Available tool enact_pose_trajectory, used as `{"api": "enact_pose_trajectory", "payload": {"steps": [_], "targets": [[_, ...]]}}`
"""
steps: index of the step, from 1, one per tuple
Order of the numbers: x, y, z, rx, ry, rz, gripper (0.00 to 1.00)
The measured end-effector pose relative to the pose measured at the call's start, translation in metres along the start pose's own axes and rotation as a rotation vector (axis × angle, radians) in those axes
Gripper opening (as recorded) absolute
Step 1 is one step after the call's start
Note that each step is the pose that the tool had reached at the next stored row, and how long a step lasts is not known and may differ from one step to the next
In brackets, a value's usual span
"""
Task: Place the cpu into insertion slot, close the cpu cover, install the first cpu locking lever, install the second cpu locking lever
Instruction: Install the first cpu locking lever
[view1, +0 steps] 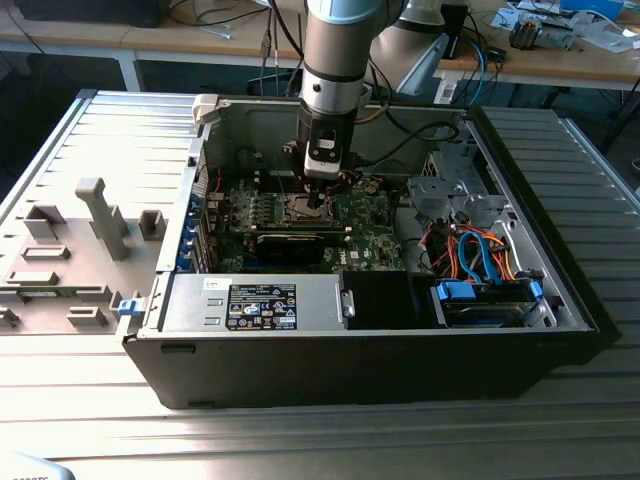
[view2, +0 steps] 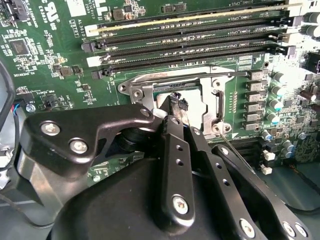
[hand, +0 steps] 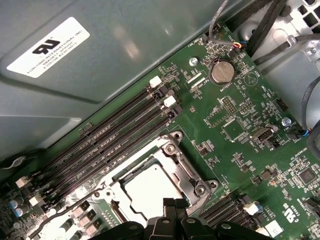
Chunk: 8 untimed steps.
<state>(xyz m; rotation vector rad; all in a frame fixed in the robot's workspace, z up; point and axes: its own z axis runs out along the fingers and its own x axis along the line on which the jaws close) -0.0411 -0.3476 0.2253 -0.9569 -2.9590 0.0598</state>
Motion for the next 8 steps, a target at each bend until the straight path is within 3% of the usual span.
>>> {"api": "enact_pose_trajectory", "payload": {"steps": [8], "targets": [[0.0000,0.0000,0.0000,0.0005,-0.0009,-0.021,0.11]]}}
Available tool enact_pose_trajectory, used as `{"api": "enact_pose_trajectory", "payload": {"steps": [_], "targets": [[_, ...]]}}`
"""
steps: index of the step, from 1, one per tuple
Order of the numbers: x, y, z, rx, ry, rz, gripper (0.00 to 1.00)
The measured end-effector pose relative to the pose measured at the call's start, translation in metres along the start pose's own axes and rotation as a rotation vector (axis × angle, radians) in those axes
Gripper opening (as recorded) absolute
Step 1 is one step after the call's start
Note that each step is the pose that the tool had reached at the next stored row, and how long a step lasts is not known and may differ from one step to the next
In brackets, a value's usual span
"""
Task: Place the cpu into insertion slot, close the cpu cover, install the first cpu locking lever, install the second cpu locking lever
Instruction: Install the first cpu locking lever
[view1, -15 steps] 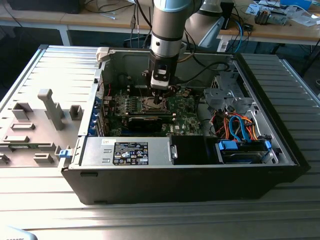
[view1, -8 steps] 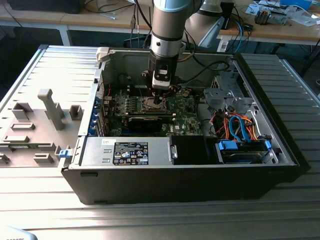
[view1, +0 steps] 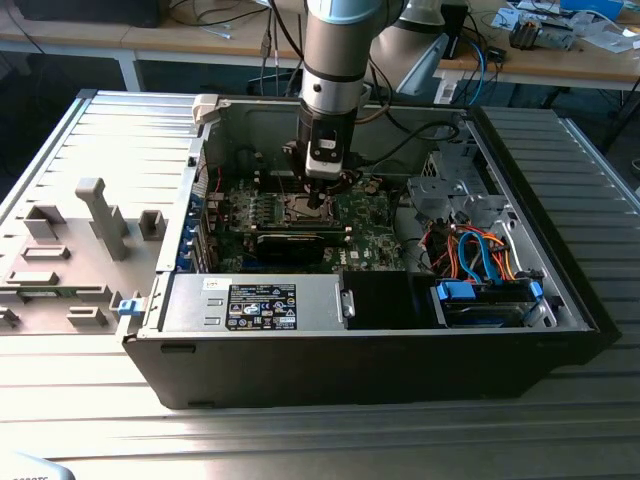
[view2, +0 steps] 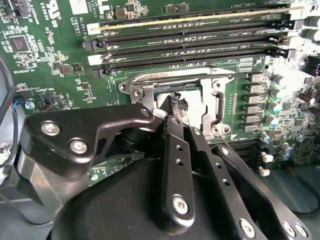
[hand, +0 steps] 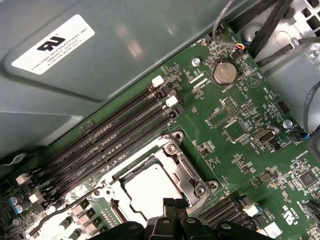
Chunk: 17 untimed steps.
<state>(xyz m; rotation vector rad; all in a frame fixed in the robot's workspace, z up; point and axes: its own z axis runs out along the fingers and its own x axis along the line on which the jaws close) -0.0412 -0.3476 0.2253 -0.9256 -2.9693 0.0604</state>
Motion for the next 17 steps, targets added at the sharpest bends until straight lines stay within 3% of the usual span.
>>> {"api": "enact_pose_trajectory", "payload": {"steps": [17], "targets": [[0.0000,0.0000,0.0000,0.0007,-0.0020,-0.042,0.11]]}}
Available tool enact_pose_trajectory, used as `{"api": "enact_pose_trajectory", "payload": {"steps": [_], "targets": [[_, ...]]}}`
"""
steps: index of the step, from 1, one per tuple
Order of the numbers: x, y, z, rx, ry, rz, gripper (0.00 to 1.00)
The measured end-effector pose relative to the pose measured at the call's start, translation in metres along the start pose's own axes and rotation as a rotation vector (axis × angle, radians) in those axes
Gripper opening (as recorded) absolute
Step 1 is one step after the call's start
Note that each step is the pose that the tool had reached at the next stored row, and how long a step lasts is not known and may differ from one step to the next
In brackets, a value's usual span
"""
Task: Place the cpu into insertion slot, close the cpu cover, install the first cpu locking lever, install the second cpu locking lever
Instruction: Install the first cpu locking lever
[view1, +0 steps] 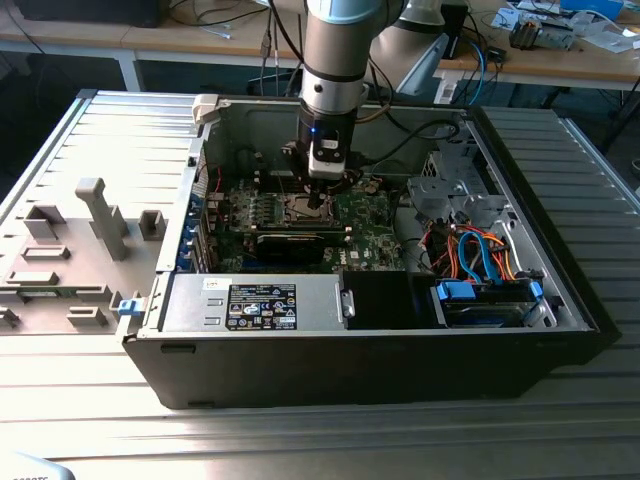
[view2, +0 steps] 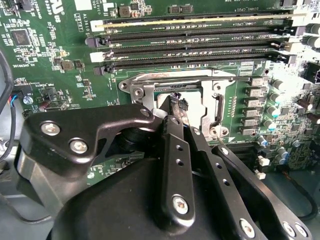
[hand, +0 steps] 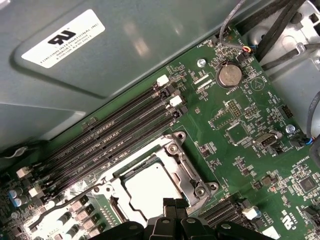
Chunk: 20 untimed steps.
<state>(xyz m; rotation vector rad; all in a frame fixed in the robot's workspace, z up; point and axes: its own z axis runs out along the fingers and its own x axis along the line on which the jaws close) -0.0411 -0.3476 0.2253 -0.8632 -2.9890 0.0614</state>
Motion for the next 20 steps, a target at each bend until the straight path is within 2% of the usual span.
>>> {"api": "enact_pose_trajectory", "payload": {"steps": [16,18,20], "targets": [[0.0000,0.0000,0.0000,0.0003,-0.0015,-0.037,0.11],[0.0001,0.0001,0.0000,-0.0047,0.0012,-0.044,0.11],[0.0000,0.0000,0.0000,-0.0227,0.0119,-0.051,0.11]]}}
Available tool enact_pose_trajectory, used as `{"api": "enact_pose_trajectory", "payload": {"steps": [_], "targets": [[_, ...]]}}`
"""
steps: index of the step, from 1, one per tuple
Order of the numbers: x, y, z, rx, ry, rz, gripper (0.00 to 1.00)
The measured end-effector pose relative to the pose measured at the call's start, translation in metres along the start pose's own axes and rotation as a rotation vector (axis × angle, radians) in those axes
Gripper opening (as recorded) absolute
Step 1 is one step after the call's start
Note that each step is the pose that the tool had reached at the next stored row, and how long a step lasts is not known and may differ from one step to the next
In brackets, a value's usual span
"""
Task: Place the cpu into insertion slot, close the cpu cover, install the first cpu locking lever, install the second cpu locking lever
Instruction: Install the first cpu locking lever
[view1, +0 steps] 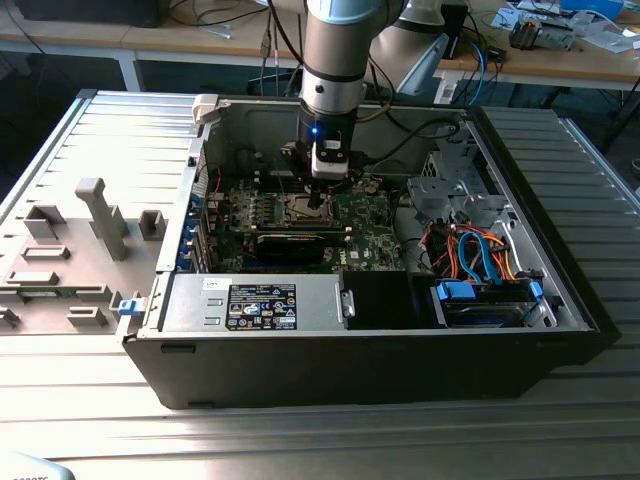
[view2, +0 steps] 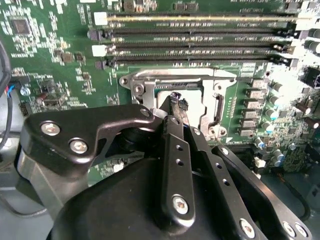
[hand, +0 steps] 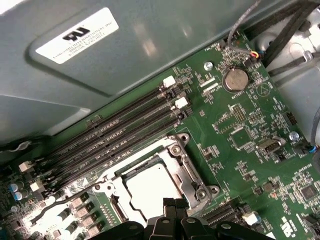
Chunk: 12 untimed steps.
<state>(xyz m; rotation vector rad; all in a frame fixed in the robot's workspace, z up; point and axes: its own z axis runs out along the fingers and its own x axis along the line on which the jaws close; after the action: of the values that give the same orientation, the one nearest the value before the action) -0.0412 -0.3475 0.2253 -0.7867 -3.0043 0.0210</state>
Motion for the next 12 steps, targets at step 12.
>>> {"api": "enact_pose_trajectory", "payload": {"steps": [12], "targets": [[0.0000,0.0000,0.0000,-0.0160,0.0095,-0.075,0.11]]}}
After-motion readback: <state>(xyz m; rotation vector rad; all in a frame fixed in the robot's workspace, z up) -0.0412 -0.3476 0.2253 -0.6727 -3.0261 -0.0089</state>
